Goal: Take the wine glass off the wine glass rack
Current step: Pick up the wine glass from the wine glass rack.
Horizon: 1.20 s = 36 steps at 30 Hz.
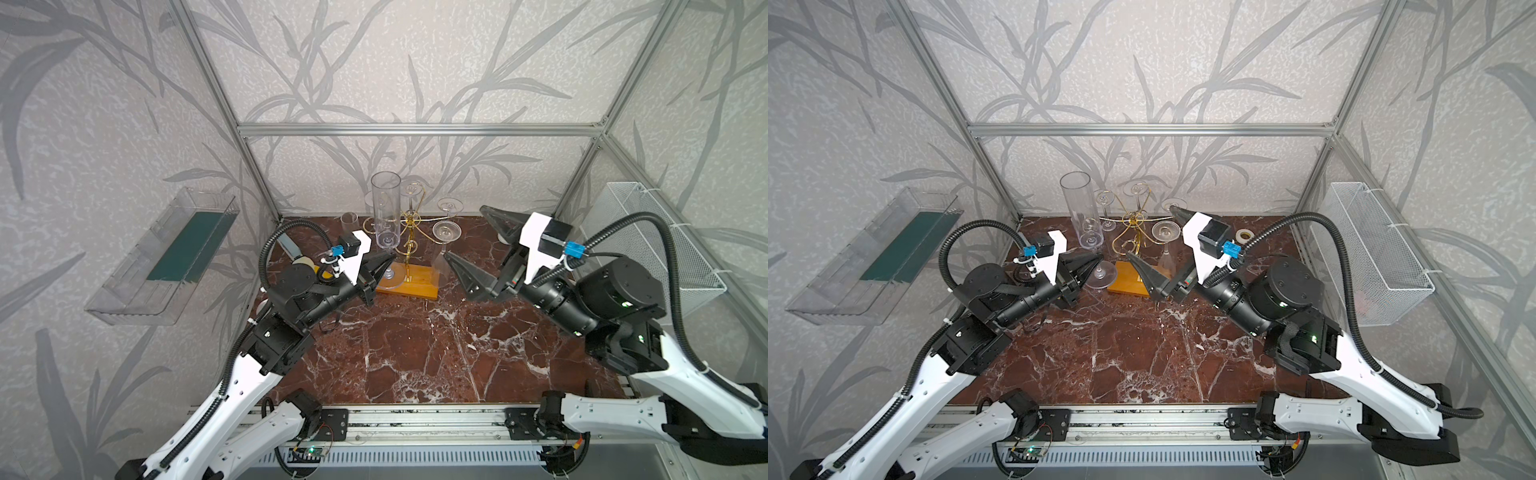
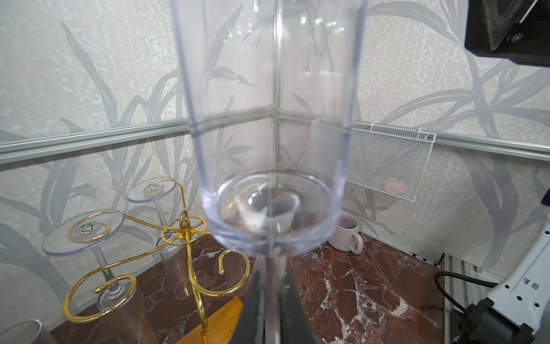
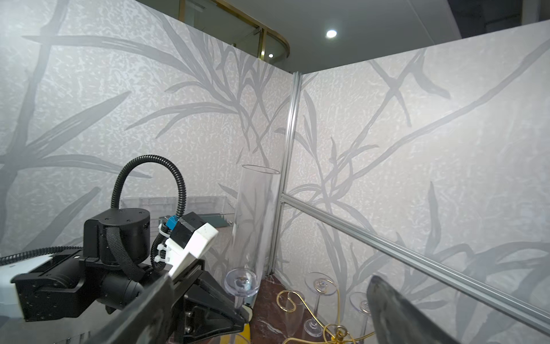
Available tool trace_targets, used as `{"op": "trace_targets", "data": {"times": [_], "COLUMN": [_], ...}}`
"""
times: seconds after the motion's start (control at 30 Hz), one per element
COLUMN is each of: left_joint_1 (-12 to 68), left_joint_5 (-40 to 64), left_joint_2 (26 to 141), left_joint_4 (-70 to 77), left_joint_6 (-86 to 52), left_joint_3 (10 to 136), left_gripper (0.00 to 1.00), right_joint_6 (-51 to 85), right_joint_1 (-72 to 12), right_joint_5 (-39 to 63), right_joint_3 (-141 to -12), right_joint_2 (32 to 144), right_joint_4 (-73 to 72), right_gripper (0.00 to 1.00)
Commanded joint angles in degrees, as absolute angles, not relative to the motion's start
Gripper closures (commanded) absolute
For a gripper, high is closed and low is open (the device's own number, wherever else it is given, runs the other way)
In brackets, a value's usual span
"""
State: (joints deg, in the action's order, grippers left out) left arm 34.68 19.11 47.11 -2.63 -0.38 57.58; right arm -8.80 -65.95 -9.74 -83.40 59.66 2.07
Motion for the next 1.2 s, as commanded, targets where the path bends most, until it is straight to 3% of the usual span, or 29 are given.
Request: {"op": "trace_targets", "data": {"times": [0.0, 0.3, 0.5, 0.7, 0.87, 1.17], "left_joint_1": [36.3, 41.5, 44.0, 46.0, 47.0, 48.2], "left_joint_5": [16.4, 13.5, 12.0, 10.2, 9.4, 8.3], "left_joint_2": [46.9, 48.6, 49.2, 49.3, 49.7, 51.4], "left_joint_4": [-1.9, -1.8, -1.8, -2.3, -3.7, -5.5], "left_joint_6": [4.7, 8.8, 10.2, 11.9, 13.2, 14.9], "left_joint_3": [58.5, 58.5, 57.9, 57.6, 57.9, 59.2], "left_gripper": [1.0, 1.0, 1.0, 1.0, 1.0, 1.0], "right_joint_6": [-4.3, -0.2, 0.9, 3.9, 4.8, 4.0], "right_joint_1": [-66.0, -63.6, -61.9, -59.5, -59.1, -59.1], "right_joint_5": [-5.7, -2.8, -1.7, -0.7, 0.5, 1.5], "right_joint_3": [-85.9, -89.4, -89.5, -88.7, -88.2, -86.7], "right_joint_2": [63.1, 68.7, 69.5, 69.7, 69.8, 69.0], "right_joint_4": [3.7, 2.1, -0.8, -2.7, -3.6, -3.8], "right_gripper": [0.01, 0.01, 0.07, 0.2, 0.41, 0.51]}}
